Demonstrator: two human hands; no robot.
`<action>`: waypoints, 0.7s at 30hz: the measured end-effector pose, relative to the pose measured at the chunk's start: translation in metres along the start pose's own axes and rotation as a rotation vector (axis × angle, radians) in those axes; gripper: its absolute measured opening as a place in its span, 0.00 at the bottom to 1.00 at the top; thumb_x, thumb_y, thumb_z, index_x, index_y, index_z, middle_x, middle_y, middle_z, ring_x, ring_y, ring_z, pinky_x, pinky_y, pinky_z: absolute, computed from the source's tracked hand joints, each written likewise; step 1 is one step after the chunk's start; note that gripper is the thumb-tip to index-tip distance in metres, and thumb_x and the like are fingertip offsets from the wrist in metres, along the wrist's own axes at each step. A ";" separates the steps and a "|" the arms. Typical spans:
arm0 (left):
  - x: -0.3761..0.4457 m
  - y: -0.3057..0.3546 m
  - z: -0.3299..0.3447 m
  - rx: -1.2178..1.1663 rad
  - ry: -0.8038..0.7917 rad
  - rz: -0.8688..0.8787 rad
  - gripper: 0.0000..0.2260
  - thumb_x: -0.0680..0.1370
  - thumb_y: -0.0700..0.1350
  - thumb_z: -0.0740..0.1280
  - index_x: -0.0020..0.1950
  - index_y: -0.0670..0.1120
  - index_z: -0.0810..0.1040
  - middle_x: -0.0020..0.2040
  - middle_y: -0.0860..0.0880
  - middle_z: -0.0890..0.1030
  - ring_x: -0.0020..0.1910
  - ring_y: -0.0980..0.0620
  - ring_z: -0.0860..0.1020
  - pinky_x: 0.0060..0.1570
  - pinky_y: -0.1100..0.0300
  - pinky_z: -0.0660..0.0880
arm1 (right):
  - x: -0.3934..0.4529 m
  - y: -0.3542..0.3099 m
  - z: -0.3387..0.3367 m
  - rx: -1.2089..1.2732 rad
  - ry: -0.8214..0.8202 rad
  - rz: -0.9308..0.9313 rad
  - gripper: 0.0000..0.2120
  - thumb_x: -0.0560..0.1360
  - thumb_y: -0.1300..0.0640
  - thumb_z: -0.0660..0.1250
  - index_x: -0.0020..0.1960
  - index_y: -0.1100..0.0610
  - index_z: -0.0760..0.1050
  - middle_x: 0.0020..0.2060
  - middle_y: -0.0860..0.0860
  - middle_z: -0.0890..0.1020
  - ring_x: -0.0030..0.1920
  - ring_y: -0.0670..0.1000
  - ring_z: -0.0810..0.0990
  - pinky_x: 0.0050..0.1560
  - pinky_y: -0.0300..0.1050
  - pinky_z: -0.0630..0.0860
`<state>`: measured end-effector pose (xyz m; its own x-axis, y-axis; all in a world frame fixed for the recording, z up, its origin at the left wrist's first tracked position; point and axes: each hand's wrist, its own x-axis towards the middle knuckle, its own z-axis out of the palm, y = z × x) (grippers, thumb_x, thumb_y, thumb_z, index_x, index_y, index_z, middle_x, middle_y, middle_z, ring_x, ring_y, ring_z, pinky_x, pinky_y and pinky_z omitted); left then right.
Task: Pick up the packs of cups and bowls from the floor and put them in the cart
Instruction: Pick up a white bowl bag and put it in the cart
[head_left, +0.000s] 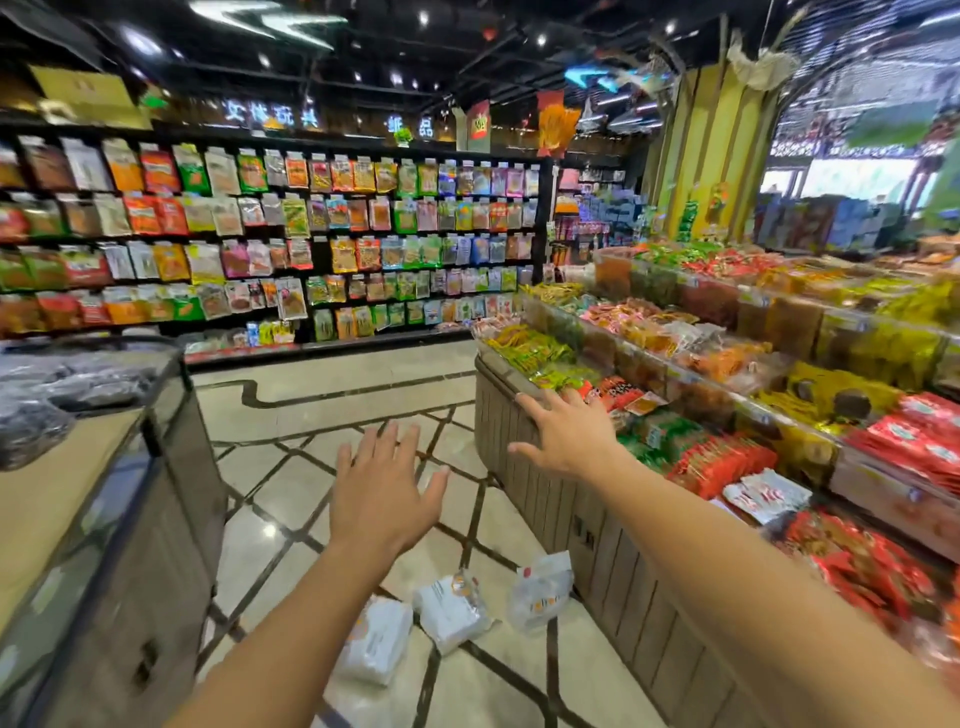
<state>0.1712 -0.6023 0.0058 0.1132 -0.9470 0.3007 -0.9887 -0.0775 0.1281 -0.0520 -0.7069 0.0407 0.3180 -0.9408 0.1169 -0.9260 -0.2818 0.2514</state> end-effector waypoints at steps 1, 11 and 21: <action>0.016 -0.006 0.006 0.011 -0.011 -0.012 0.33 0.82 0.65 0.51 0.85 0.51 0.56 0.84 0.47 0.60 0.83 0.44 0.55 0.81 0.43 0.51 | 0.012 0.000 0.003 0.036 0.010 0.020 0.40 0.79 0.27 0.51 0.84 0.46 0.48 0.82 0.55 0.60 0.80 0.63 0.60 0.74 0.65 0.63; 0.165 -0.029 0.084 0.076 -0.022 -0.048 0.33 0.82 0.64 0.52 0.84 0.50 0.57 0.84 0.45 0.60 0.83 0.43 0.56 0.81 0.42 0.49 | 0.140 0.010 0.073 0.165 0.064 0.018 0.41 0.79 0.27 0.52 0.84 0.46 0.50 0.81 0.54 0.61 0.78 0.63 0.63 0.71 0.65 0.68; 0.310 -0.051 0.169 0.128 -0.082 -0.091 0.33 0.82 0.64 0.51 0.84 0.49 0.58 0.83 0.45 0.63 0.82 0.42 0.58 0.79 0.40 0.52 | 0.296 0.027 0.131 0.187 0.053 -0.037 0.40 0.80 0.28 0.53 0.84 0.47 0.50 0.81 0.56 0.62 0.79 0.63 0.62 0.72 0.63 0.65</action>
<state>0.2405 -0.9445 -0.0675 0.1994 -0.9561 0.2149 -0.9798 -0.1979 0.0287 -0.0092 -1.0176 -0.0436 0.3583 -0.9194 0.1625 -0.9336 -0.3507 0.0743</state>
